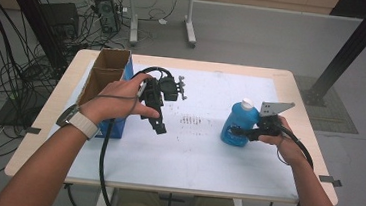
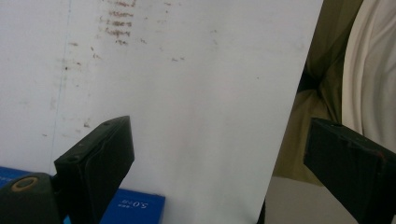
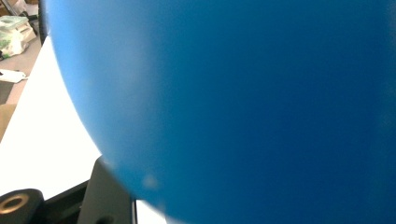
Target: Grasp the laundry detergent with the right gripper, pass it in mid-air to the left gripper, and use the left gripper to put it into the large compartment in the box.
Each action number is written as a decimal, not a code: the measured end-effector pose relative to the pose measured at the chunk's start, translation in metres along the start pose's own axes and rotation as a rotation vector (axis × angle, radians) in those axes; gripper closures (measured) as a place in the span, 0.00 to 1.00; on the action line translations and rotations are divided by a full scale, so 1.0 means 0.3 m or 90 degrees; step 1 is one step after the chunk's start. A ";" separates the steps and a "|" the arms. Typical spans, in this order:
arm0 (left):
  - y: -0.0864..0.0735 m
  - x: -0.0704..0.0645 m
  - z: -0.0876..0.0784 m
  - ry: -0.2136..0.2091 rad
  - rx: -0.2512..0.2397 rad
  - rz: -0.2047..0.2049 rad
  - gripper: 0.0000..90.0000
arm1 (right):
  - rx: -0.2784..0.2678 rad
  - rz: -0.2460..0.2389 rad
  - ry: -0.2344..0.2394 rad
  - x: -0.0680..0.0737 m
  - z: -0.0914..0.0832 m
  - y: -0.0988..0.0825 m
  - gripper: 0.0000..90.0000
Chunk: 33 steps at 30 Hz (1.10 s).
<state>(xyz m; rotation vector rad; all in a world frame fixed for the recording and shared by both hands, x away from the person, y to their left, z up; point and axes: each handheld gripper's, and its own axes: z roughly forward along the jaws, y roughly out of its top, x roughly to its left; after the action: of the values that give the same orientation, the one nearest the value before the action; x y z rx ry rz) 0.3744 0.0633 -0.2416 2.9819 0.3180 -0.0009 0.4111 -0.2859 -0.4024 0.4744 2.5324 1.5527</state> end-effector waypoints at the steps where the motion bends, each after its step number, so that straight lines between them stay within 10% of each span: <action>1: 0.000 0.000 0.000 0.000 0.000 0.000 0.10 | 0.000 0.000 -0.001 0.000 0.000 0.000 0.49; 33: -0.017 0.000 -0.012 0.004 -0.010 -0.010 0.10 | -0.001 0.002 -0.004 0.003 0.000 0.000 0.49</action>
<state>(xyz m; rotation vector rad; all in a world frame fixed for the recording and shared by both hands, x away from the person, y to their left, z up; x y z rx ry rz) 0.3731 0.0687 -0.2387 2.9640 0.3395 0.0086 0.4103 -0.2858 -0.4025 0.4831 2.5264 1.5517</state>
